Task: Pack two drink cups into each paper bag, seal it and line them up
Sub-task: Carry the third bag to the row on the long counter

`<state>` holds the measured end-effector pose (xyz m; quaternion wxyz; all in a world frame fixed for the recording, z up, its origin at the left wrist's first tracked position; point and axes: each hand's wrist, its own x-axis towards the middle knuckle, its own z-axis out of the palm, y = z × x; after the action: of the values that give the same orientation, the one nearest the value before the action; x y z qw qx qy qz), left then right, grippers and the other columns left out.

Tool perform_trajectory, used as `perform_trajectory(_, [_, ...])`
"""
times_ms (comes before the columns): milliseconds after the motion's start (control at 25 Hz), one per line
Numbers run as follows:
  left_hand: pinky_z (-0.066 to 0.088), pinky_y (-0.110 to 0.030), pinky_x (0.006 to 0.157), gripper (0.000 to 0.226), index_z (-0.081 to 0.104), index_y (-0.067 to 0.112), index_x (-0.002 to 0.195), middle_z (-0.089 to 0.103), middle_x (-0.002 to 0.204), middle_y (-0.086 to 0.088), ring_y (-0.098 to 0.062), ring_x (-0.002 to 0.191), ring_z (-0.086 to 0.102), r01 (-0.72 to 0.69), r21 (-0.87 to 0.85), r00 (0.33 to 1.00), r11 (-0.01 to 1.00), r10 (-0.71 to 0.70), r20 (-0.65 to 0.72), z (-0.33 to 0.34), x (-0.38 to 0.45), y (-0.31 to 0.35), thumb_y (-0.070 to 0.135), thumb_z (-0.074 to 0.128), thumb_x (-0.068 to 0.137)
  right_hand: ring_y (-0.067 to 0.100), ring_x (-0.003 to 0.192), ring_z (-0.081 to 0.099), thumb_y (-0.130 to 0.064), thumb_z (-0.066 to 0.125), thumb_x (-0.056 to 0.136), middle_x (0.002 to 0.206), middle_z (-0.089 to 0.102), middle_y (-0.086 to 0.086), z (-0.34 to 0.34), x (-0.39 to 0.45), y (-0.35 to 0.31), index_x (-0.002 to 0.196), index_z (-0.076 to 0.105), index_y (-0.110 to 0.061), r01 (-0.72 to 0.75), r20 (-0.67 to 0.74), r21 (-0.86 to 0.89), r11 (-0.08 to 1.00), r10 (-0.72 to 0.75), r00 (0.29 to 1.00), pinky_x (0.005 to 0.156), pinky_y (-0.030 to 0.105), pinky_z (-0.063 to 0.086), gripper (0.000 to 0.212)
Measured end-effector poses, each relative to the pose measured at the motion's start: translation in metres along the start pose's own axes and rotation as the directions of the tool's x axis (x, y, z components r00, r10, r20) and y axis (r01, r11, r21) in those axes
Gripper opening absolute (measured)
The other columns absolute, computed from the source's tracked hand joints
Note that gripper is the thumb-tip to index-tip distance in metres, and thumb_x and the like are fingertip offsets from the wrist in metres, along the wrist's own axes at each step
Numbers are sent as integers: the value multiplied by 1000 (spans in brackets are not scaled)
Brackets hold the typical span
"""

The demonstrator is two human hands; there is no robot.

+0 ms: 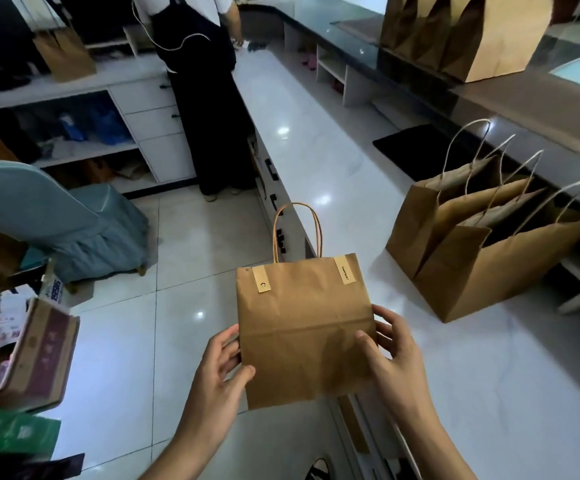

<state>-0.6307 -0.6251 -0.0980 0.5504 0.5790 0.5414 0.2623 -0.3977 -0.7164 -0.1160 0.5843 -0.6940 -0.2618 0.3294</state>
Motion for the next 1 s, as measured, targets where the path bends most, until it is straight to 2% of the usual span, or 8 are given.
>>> perform_trajectory(200, [50, -37, 104, 53, 54, 38, 129, 66, 126, 15, 4, 111, 63, -31, -28, 999, 999, 30, -42, 10, 59, 27, -1, 61, 94, 10, 114, 62, -27, 71, 94, 126, 64, -11, 9, 61, -14, 130, 56, -40, 18, 27, -25, 1000, -17, 999, 78, 16, 50, 41])
perform_trajectory(320, [51, -34, 99, 52, 56, 39, 127, 68, 123, 13, 3, 109, 65, -26, -54, 998, 998, 23, -62, 11, 84, 34, -1, 60, 94, 9, 113, 63, -26, 71, 93, 124, 65, -12, 16, 86, -21, 128, 57, -41, 12, 32, -39, 999, -10, 999, 81, 21, 52, 40])
perform_trajectory(440, [52, -34, 97, 50, 57, 39, 124, 71, 117, 15, 0, 109, 66, -26, -73, 998, 997, 22, -59, 9, 117, 38, -1, 60, 94, 5, 109, 65, -23, 72, 93, 118, 68, -13, 26, 114, -28, 124, 59, -43, 9, 28, -58, 998, -8, 1000, 74, 15, 53, 39])
perform_trajectory(600, [52, -29, 88, 49, 58, 40, 122, 70, 110, 26, 4, 105, 66, -54, -75, 998, 996, 52, -21, 4, 170, 52, -1, 59, 95, -2, 104, 65, -24, 71, 93, 115, 69, -16, 44, 155, -43, 125, 60, -42, 13, -12, -77, 997, -14, 1000, 70, 11, 52, 38])
perform_trajectory(760, [54, -29, 79, 48, 60, 35, 122, 73, 110, 21, 0, 99, 70, -78, -113, 996, 991, 81, 25, -6, 240, 77, -4, 56, 95, -6, 100, 64, -22, 70, 94, 112, 69, -16, 70, 205, -61, 124, 60, -40, 21, -96, -90, 996, -30, 995, 70, 11, 53, 37])
perform_trajectory(880, [55, -29, 81, 47, 62, 35, 120, 73, 111, 19, -2, 99, 70, -103, -128, 990, 986, 114, 86, -19, 293, 104, -4, 56, 95, -1, 101, 65, -23, 70, 94, 113, 69, -14, 94, 241, -76, 122, 59, -42, 13, -165, -84, 996, -27, 986, 74, 14, 51, 36])
perform_trajectory(1000, [54, -34, 91, 46, 62, 36, 122, 72, 115, 15, -2, 106, 68, -136, -121, 977, 983, 154, 150, -31, 340, 129, -1, 59, 96, 2, 103, 66, -22, 70, 94, 115, 69, -12, 114, 272, -92, 119, 59, -45, 9, -215, -73, 997, -24, 976, 81, 23, 52, 35])
